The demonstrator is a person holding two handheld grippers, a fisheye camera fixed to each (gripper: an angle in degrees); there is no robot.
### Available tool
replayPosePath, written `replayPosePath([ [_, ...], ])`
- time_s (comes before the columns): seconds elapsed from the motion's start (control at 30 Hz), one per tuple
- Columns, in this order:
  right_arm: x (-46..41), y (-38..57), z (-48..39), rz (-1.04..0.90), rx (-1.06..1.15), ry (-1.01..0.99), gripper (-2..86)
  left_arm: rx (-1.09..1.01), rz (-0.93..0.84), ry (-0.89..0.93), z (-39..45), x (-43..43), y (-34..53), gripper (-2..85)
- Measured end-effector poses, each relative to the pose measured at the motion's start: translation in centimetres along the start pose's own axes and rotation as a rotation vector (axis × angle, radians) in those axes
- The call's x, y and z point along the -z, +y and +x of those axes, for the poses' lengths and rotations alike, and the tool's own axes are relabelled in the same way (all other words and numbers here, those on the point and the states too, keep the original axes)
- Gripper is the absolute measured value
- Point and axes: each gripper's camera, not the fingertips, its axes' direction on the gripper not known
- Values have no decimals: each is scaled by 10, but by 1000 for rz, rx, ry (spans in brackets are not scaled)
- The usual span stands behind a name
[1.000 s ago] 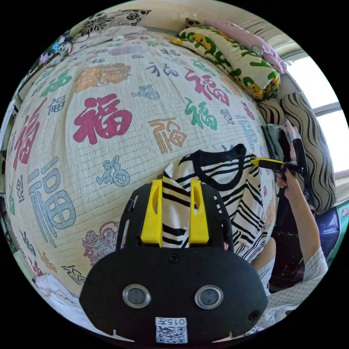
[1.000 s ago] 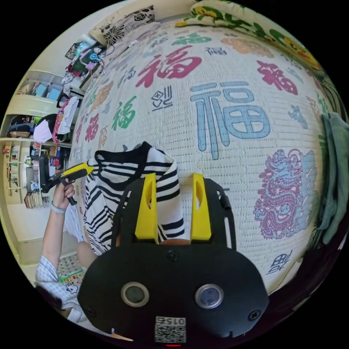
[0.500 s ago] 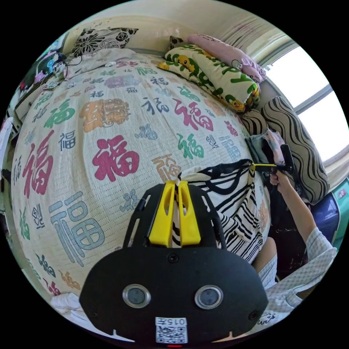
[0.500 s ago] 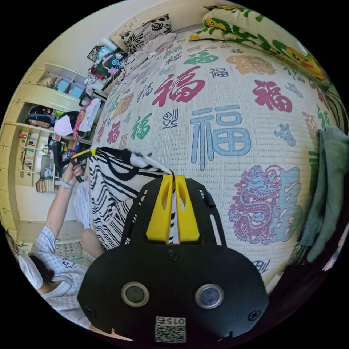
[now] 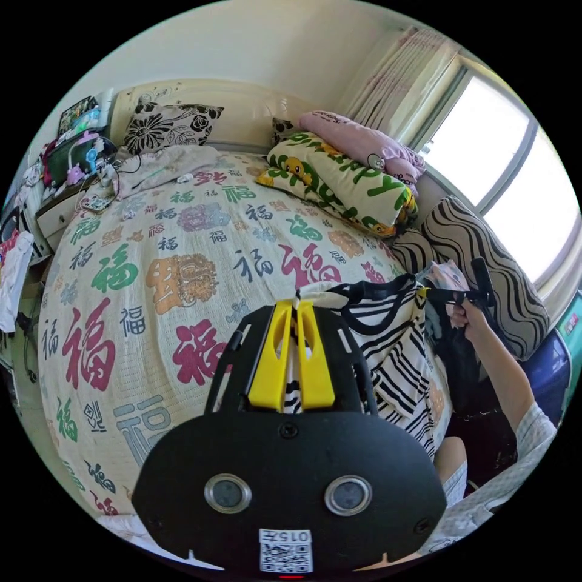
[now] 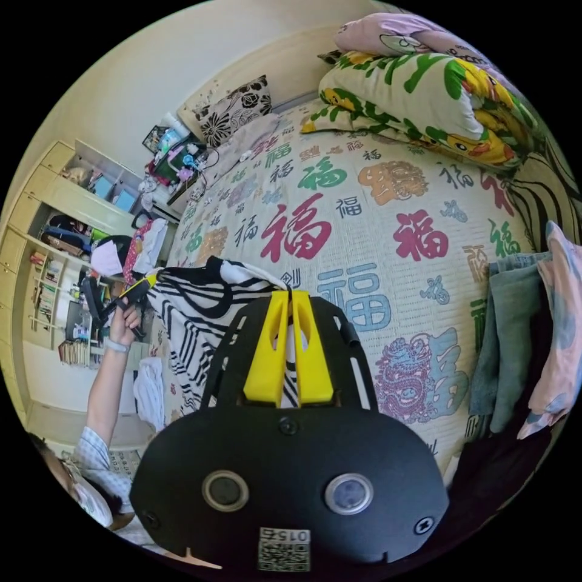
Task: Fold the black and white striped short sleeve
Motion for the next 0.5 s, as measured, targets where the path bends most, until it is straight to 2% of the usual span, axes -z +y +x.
replayPosePath([
  [0.17, 23, 65, -6, -42, 132, -141, -7, -76, 1, 125, -10, 33, 69, 1],
  [0.3, 42, 178, -24, -96, 266, -230, -6, -174, -74, 286, -3, 70, 168, 2],
  [0.5, 30, 347, -37, -193, 201, -295, -3, -230, -149, 360, 31, 124, 328, 3],
])
